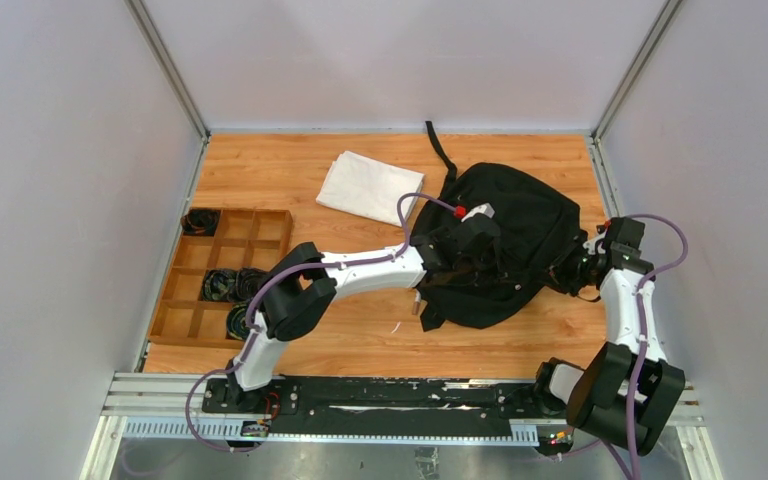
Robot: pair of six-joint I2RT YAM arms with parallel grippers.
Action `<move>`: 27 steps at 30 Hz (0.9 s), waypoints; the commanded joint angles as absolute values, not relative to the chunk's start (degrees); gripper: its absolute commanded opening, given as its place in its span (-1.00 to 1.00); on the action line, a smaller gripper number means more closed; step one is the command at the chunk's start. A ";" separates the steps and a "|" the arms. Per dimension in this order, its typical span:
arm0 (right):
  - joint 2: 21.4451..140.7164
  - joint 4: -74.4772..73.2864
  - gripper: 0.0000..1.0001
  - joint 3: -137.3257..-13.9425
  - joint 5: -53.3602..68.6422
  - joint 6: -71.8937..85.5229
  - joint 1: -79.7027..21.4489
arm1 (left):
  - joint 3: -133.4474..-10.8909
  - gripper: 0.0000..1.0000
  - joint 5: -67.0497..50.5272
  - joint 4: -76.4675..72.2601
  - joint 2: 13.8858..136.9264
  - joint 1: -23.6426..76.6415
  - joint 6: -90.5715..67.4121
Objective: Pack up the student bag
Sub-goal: Zip the student bag at the center of the board.
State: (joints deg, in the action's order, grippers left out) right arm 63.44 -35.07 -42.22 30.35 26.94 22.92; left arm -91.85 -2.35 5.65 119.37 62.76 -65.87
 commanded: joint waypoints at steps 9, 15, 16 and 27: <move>61.96 -34.16 -1.00 -41.66 25.38 27.94 23.47 | -88.05 -1.00 -0.83 4.59 112.47 62.99 -59.54; 62.40 -34.45 -1.00 -43.96 22.15 28.41 23.90 | -82.39 -1.00 -0.10 6.39 106.74 62.95 -53.95; 62.69 -34.45 -1.00 -44.33 21.77 28.41 23.97 | -81.37 -1.00 -0.09 6.61 105.85 63.00 -52.96; 65.83 -34.39 -1.00 -47.84 20.46 27.67 27.90 | -69.25 -1.00 4.37 8.27 93.75 63.00 -42.29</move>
